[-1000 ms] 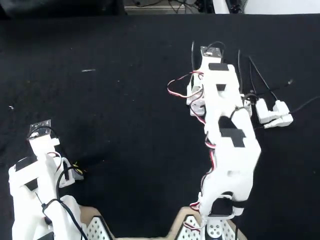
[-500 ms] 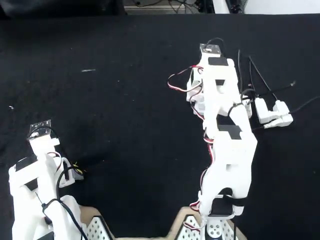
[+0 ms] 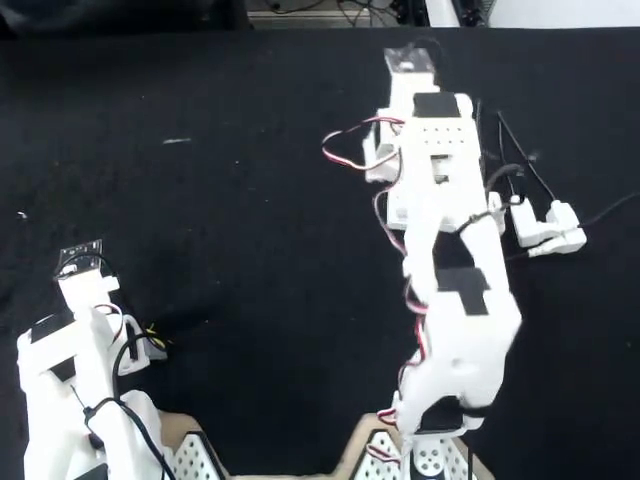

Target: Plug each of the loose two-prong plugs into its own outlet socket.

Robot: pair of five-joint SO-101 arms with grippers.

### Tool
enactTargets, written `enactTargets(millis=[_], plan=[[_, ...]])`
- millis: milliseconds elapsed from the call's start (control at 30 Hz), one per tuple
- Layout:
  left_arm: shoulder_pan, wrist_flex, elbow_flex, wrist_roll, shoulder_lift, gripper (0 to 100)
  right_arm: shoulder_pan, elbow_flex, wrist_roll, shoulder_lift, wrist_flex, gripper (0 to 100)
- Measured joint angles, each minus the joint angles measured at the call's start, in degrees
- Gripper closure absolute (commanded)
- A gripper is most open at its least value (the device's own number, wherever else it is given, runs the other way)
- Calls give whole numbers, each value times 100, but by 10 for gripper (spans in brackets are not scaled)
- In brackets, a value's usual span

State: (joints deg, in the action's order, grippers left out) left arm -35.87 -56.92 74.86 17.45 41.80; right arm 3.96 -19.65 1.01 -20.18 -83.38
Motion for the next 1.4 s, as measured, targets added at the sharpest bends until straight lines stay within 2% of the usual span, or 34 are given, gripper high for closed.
enactTargets(millis=[400, 567, 633, 767, 867, 1033, 1200, 1400], plan=[[0, 0, 0, 0, 0, 740, 651, 0, 18, 2866, -1037, 779], [0, 0, 0, 0, 0, 740, 668, 0, 18, 4308, -1415, 781], [0, 0, 0, 0, 0, 740, 677, 0, 18, 4826, -1538, 809], [0, 0, 0, 0, 0, 740, 677, 123, 18, 5697, -1565, 939], [0, 0, 0, 0, 0, 740, 677, 651, 18, 6303, -1565, 988], [0, 0, 0, 0, 0, 740, 677, 1925, 18, 7402, -1486, 978], [0, 0, 0, 0, 0, 740, 703, 3508, 44, 8809, -888, 978], [0, 0, 114, 0, 211, 741, 703, 5705, 580, 10295, -62, 977]])
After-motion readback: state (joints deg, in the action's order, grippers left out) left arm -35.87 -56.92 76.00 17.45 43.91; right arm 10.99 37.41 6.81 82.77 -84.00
